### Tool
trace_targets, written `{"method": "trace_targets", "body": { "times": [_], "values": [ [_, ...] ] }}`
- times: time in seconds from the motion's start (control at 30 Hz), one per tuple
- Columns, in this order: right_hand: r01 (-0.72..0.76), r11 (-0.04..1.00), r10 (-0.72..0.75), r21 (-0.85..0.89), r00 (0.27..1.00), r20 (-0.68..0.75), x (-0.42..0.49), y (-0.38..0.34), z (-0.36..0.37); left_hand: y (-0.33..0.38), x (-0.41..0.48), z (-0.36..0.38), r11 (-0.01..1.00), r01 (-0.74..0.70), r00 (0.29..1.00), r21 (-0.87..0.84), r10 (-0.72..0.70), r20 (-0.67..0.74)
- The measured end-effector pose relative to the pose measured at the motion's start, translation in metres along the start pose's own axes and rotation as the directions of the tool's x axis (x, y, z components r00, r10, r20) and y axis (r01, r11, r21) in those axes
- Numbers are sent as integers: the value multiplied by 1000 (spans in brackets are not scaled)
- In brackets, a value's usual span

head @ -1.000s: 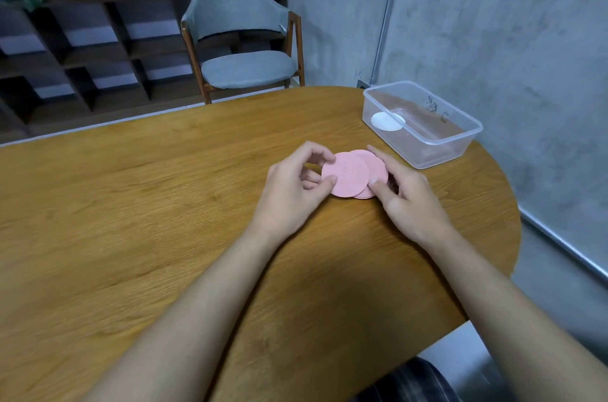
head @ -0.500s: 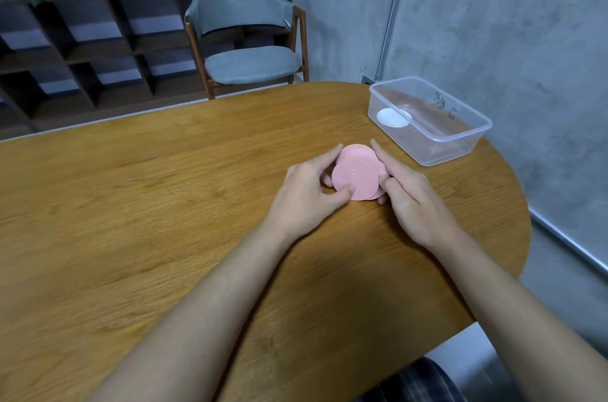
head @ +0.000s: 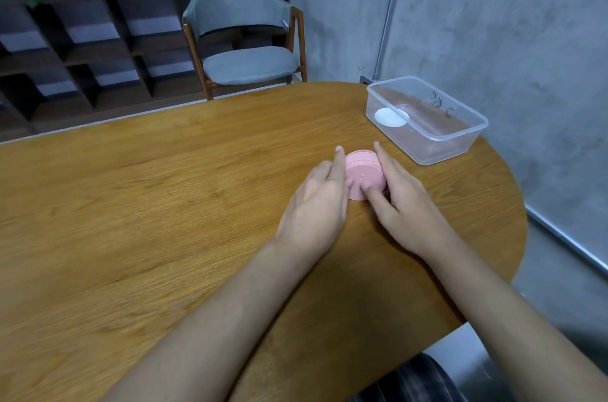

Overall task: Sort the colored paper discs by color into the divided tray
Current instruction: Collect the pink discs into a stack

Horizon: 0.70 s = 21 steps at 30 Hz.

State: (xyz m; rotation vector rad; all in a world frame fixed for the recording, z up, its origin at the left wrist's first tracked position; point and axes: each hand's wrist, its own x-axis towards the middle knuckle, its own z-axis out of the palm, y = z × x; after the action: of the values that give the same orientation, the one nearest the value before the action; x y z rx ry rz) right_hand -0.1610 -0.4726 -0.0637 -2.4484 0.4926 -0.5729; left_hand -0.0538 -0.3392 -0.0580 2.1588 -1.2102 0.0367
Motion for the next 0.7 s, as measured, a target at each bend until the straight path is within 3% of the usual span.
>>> {"method": "trace_targets", "body": {
  "times": [0.1, 0.27, 0.53, 0.7],
  "values": [
    [42, 999, -42, -4, 998, -41, -1, 0, 0, -7, 1, -7, 999, -16, 999, 42, 15, 30],
    [111, 994, -108, 16, 987, -115, -5, -1, -5, -16, 2, -6, 998, -47, 999, -51, 47, 15],
    [99, 993, -92, 67, 991, -98, -10, -8, -9, -25, -10, -18, 970, -111, 992, -218, 94, -87],
    [82, 983, -76, 162, 996, -44, -15, -18, -10, -28, -24, -28, 968, -97, 991, -229, 74, -107]
  ]
}}
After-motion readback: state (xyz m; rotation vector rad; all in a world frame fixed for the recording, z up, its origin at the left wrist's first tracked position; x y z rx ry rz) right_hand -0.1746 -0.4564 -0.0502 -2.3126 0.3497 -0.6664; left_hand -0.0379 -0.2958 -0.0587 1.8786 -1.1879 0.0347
